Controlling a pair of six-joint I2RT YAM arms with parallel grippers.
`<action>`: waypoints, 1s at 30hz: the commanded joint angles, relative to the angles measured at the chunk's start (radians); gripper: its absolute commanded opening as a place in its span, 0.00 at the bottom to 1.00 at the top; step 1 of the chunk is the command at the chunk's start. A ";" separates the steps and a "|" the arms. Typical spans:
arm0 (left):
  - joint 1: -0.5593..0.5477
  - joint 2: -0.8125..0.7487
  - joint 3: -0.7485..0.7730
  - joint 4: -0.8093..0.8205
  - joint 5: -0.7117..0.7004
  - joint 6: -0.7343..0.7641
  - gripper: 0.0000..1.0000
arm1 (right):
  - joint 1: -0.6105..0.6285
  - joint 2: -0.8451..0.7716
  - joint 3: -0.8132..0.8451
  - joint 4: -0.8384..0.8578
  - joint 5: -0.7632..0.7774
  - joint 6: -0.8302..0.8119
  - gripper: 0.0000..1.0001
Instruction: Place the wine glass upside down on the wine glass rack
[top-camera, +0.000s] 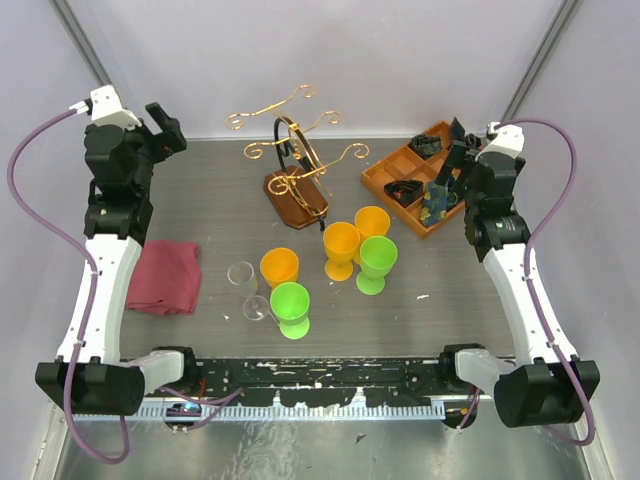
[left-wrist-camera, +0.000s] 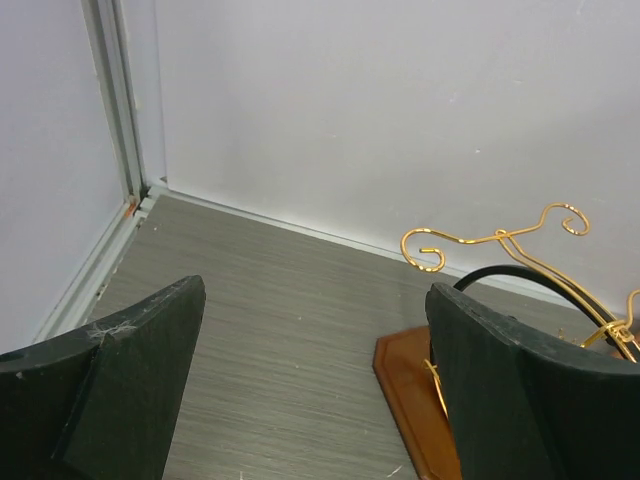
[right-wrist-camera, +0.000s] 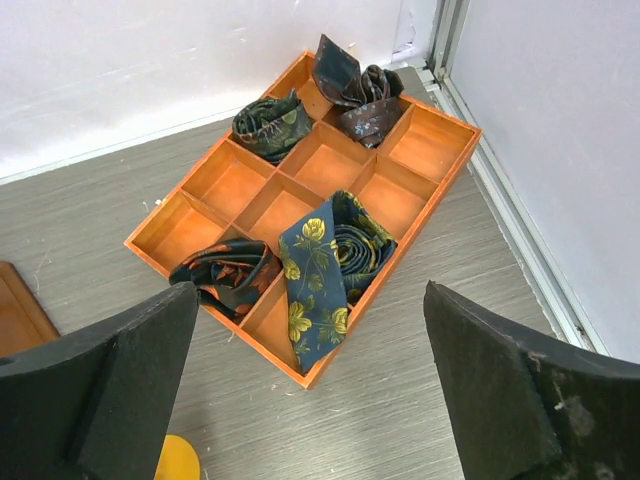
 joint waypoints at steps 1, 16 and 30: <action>0.000 -0.020 0.007 -0.002 -0.014 0.006 0.98 | -0.001 -0.039 0.034 0.043 0.013 0.012 1.00; 0.000 0.008 0.069 -0.027 0.068 0.255 0.98 | 0.000 0.015 0.121 -0.027 -0.188 -0.006 1.00; -0.001 0.011 0.061 -0.012 0.224 0.150 0.98 | -0.001 0.086 0.254 -0.017 -0.364 0.005 1.00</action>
